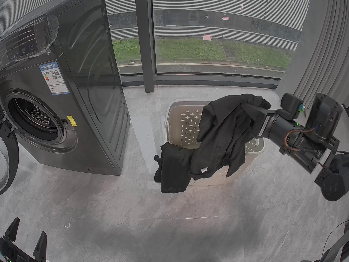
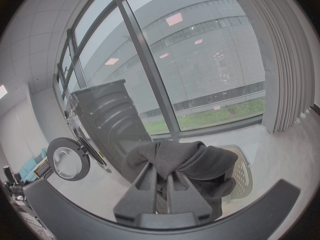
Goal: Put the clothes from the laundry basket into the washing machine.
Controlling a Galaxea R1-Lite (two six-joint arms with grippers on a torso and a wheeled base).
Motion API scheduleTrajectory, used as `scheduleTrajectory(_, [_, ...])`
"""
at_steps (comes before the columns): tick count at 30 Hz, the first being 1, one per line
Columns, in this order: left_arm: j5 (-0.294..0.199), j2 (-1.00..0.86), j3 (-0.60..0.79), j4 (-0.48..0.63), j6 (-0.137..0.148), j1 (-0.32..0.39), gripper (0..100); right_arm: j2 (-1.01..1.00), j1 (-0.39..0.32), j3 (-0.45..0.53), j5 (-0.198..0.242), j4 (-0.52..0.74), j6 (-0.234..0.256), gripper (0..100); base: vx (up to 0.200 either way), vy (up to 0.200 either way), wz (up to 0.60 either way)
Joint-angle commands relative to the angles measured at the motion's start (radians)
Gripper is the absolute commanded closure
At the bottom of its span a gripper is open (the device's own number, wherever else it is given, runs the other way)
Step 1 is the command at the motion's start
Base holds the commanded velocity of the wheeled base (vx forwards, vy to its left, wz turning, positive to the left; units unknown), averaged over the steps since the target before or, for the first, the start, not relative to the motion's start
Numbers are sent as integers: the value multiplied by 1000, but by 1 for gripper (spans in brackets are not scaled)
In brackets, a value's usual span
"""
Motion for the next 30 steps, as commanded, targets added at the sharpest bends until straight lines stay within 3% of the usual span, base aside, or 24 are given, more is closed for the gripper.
scheduleTrajectory(1, [0,-15,16,0,0,0,0,-129,11,33,7,-23,-4,100,0,0,0])
scheduleTrajectory(5, [0,-15,16,0,1,0,0,-164,27,48,8,-45,-17,100,0,0,0])
scheduleTrajectory(8, [0,-15,16,0,1,0,0,-201,21,47,12,-45,-63,100,-200,0,0])
scheduleTrajectory(14, [0,-15,16,0,0,0,0,-231,27,74,24,-36,-67,100,-200,0,0])
scheduleTrajectory(20, [0,-15,16,0,-6,0,0,-227,27,88,25,-43,-67,100,0,0,0])
scheduleTrajectory(30, [2,-15,16,0,-8,0,0,-221,30,94,28,-46,-67,100,0,200,0])
